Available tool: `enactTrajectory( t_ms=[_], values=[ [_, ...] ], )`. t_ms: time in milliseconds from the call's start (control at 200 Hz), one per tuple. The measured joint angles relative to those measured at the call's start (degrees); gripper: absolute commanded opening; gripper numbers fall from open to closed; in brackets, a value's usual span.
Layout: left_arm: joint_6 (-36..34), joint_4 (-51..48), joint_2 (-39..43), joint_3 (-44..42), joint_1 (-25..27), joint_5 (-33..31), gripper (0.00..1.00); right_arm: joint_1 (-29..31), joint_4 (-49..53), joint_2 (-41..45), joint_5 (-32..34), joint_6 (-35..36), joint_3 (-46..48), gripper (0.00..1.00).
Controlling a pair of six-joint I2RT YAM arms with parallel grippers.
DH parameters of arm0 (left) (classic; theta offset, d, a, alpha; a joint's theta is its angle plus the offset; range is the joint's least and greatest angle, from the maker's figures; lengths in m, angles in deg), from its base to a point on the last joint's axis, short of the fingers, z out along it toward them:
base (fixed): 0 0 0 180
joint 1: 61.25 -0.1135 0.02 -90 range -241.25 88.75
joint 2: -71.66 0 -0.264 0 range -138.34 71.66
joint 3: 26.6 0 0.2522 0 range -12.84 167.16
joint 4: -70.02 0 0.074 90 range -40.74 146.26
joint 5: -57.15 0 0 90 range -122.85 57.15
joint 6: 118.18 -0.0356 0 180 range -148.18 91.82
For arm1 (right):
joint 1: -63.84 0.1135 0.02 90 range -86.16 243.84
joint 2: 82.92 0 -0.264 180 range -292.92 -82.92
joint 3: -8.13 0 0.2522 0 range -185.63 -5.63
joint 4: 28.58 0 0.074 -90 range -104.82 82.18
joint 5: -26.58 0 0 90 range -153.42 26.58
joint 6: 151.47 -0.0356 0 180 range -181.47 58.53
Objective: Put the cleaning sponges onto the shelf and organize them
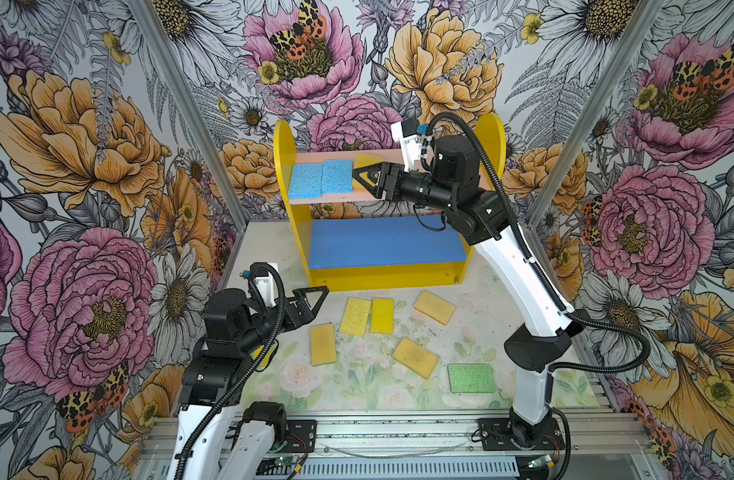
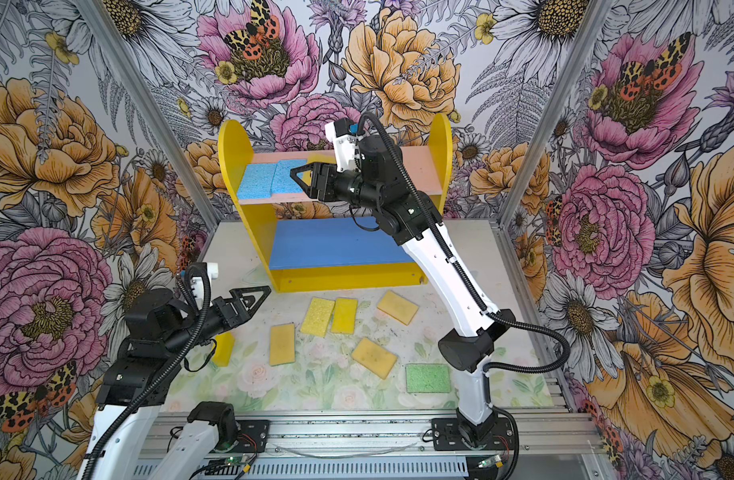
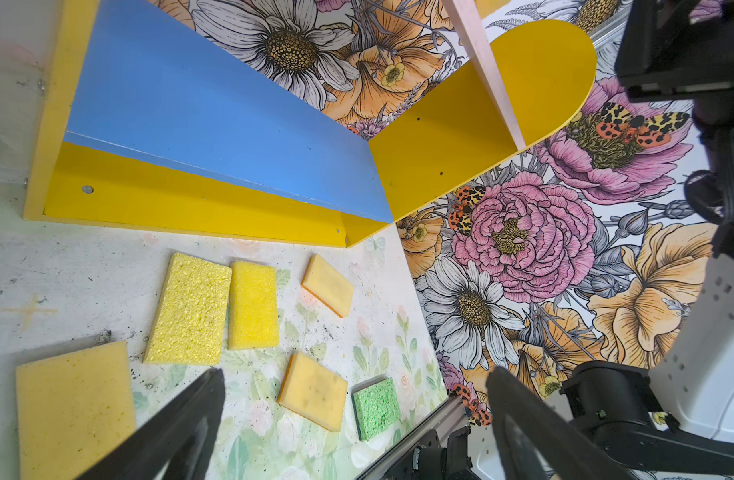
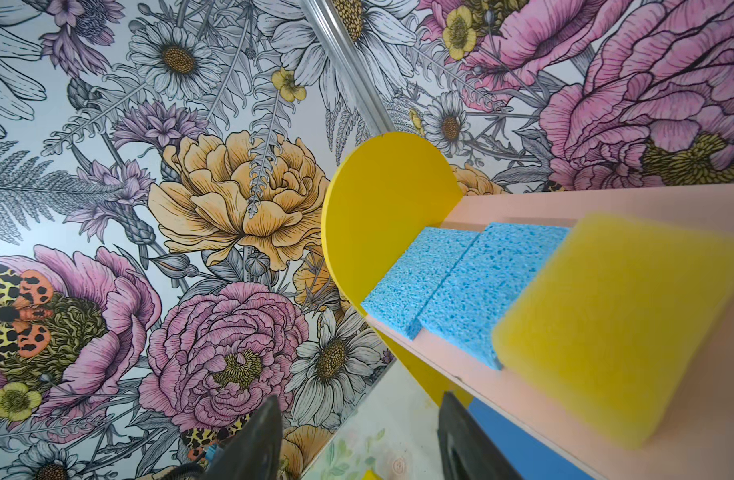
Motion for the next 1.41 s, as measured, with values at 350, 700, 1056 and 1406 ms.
enactTrajectory(
  t_ms=[350, 700, 1056, 1406],
  values=[
    [0.0, 0.0, 1.5, 0.0, 0.0, 0.0, 0.99, -1.3, 0.0, -3.2, -2.1, -0.9, 0.3, 0.61],
    [0.0, 0.0, 1.5, 0.0, 0.0, 0.0, 0.99, -2.4, 0.3, -4.6, -2.6, -2.0, 0.9, 0.61],
    [0.0, 0.0, 1.6, 0.0, 0.0, 0.0, 0.99, -3.1, 0.3, -4.6, -2.5, -2.2, 1.7, 0.61],
    [0.0, 0.0, 1.6, 0.0, 0.0, 0.0, 0.99, -3.7, 0.3, -4.6, -1.5, -2.4, 3.7, 0.61]
  ],
)
